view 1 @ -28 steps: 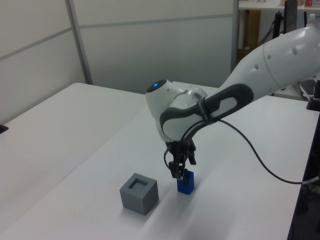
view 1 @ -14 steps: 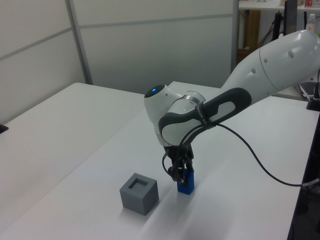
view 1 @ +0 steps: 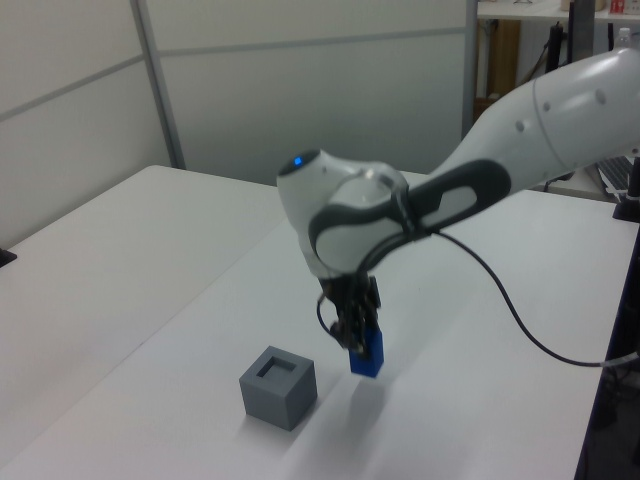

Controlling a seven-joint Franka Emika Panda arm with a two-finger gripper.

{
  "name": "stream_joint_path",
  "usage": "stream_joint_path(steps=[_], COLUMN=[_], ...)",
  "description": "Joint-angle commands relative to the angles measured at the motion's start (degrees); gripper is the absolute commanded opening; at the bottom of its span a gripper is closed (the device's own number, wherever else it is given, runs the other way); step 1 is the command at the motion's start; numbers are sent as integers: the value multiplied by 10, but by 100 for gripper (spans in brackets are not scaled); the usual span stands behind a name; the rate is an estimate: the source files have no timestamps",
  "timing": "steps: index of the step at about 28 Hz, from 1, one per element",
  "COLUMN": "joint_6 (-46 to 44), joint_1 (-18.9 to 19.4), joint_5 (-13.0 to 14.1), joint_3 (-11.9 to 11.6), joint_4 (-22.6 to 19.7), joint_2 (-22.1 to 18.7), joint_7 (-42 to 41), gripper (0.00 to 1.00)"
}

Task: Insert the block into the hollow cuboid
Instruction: 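Lift the blue block and carry it over the grey cuboid, then lower the blue block into the cuboid's square opening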

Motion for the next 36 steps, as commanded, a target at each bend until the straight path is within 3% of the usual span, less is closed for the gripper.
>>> stream_joint_path(steps=[1, 5, 9, 11, 16, 22, 36], joint_6=[-49, -47, -43, -42, -35, 25, 19], joint_1=[0, 1, 3, 3, 3, 4, 13], joint_5=[7, 33, 33, 31, 31, 31, 29], joint_3=[1, 1, 6, 24, 40, 49, 59], joint_4=[85, 135, 158, 180, 234, 235, 222], joint_2=[-5, 8, 24, 45, 99, 118, 119], joint_7=[16, 31, 51, 62, 78, 116, 176], gripper=[18, 18, 18, 18, 18, 18, 18])
